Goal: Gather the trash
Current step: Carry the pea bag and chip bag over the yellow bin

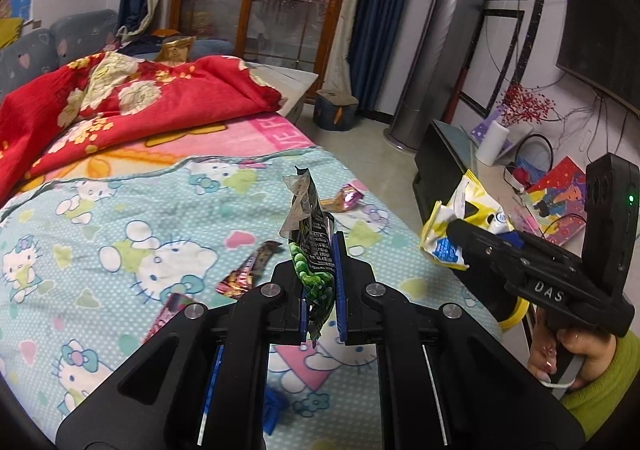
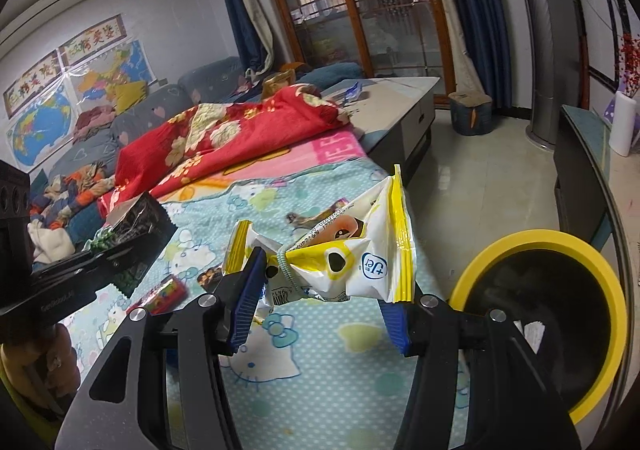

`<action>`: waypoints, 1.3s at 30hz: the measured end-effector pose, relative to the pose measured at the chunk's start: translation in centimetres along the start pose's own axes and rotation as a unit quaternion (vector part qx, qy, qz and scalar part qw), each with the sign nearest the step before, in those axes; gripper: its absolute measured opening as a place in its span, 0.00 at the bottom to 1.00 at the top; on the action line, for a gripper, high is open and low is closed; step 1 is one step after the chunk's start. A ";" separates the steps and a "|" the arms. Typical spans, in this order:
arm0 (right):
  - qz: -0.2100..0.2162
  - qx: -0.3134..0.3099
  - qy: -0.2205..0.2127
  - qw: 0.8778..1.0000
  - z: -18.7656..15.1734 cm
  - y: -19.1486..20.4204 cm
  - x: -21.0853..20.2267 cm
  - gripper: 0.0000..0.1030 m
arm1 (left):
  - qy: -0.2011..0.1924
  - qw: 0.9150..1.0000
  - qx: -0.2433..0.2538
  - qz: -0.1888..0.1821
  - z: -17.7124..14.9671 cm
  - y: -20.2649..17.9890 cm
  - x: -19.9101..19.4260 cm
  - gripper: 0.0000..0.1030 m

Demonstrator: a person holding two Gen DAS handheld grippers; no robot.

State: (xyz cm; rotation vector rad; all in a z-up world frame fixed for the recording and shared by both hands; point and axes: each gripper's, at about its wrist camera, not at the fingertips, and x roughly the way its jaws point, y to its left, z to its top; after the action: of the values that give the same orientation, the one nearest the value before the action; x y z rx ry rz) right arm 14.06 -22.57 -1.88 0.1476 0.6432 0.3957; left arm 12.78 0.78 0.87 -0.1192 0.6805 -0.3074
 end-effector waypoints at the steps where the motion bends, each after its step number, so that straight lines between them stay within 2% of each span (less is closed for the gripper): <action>1: -0.002 0.001 -0.001 1.000 0.1 -0.2 -0.1 0.50 | 0.001 1.000 0.003 -0.002 0.0 -0.3 0.1 0.06; 21: -0.056 0.042 -0.025 0.997 0.1 -7.2 -3.4 0.50 | 0.015 0.998 0.053 -0.033 -0.1 -6.2 1.6 0.06; 39: -0.105 0.084 -0.042 0.990 -0.5 -12.9 -5.5 0.50 | 0.037 0.992 0.098 -0.067 -0.8 -11.5 4.0 0.06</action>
State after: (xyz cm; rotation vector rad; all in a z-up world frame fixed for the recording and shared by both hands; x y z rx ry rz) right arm 13.78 -36.61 -2.58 0.2526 0.6026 0.1310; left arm 12.46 -11.41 0.19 0.0335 0.7126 -0.5079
